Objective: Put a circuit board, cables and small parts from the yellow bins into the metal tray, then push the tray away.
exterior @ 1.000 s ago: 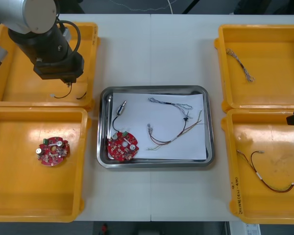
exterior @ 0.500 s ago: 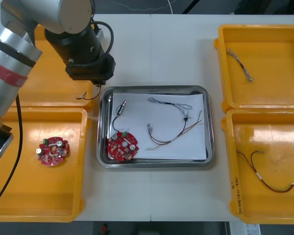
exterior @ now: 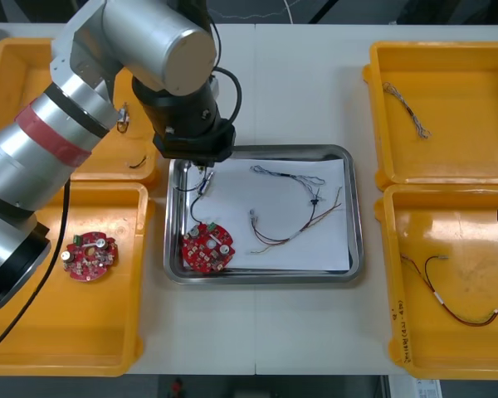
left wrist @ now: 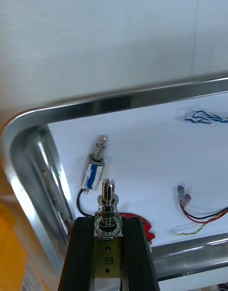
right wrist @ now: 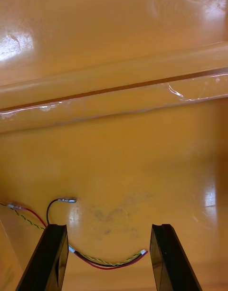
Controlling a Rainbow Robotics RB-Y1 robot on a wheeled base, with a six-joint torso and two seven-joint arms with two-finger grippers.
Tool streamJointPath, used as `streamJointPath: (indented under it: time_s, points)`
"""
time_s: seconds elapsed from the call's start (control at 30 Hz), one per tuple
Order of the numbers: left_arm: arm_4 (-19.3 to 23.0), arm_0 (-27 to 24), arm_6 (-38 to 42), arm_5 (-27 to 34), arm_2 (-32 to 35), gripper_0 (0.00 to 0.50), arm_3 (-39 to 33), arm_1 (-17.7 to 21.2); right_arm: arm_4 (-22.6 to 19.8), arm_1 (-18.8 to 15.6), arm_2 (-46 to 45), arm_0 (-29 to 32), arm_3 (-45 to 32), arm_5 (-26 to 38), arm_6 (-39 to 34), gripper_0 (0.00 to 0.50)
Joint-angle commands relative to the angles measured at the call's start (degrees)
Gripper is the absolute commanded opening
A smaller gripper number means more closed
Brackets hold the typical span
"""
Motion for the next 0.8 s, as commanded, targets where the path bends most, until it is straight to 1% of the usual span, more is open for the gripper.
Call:
streamJointPath:
  time_s: [0.03, 0.2, 0.4, 0.63, 0.8]
  points:
    - [0.8, -2.9, 5.4, -2.3, -3.4, 0.000, -2.1, -2.0, 0.3, -2.2, 0.3, -1.4, -1.6, 0.2, -1.0, 0.500]
    - [1.2, -2.6, 6.7, -4.8, -7.4, 0.001, -2.0, -2.0, 0.6, -2.5, 0.2, -1.4, -2.8, 0.2, -1.5, 0.500]
    - [2.2, -2.0, 7.2, -7.0, -9.7, 0.000, -0.9, -2.0, 0.1, -2.9, 0.8, -1.4, -3.0, 0.2, -1.2, 0.500]
    - [2.2, -2.0, 7.5, -10.5, -12.0, 0.000, 2.3, -2.0, -0.1, -2.9, 1.1, -1.4, -3.6, 0.2, -1.2, 0.500]
    - [1.8, -2.0, 7.2, -12.1, -12.3, 0.000, 4.4, -2.0, -0.2, -3.0, 1.3, -1.4, -3.7, 0.2, -1.1, 0.500]
